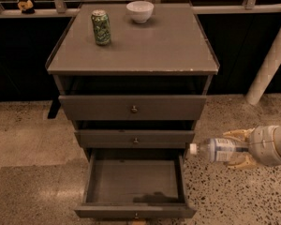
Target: Place blue plastic bottle into bottom drawer
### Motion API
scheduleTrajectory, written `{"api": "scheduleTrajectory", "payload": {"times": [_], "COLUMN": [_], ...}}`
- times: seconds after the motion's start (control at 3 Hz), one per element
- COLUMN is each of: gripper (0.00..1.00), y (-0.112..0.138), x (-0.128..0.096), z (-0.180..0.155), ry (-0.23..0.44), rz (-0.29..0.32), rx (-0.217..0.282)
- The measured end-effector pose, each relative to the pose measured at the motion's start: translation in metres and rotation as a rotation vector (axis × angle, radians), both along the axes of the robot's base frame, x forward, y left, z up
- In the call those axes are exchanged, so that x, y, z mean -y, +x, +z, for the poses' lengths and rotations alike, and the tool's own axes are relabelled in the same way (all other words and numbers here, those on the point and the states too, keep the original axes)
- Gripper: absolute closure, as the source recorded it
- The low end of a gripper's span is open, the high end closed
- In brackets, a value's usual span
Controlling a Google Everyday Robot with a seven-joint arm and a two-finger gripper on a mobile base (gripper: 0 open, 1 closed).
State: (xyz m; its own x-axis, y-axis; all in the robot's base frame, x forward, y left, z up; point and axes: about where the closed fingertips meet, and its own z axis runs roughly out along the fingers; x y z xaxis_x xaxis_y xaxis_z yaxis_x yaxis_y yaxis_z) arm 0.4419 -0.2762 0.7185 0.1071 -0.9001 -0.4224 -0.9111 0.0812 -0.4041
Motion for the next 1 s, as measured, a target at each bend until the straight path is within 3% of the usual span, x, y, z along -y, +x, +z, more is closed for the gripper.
{"api": "scheduleTrajectory", "payload": {"times": [0.33,0.67,1.0], "gripper": [1.0,1.0,1.0], "y": [0.0,0.006,0.037], "x": [0.0,-0.007,-0.015], "z": [0.0,-0.031,-0.083], "ry": [0.0,0.015,0.046], "rz": [0.0,0.03,0.003], "rx": [0.0,-0.032,-0.039]}}
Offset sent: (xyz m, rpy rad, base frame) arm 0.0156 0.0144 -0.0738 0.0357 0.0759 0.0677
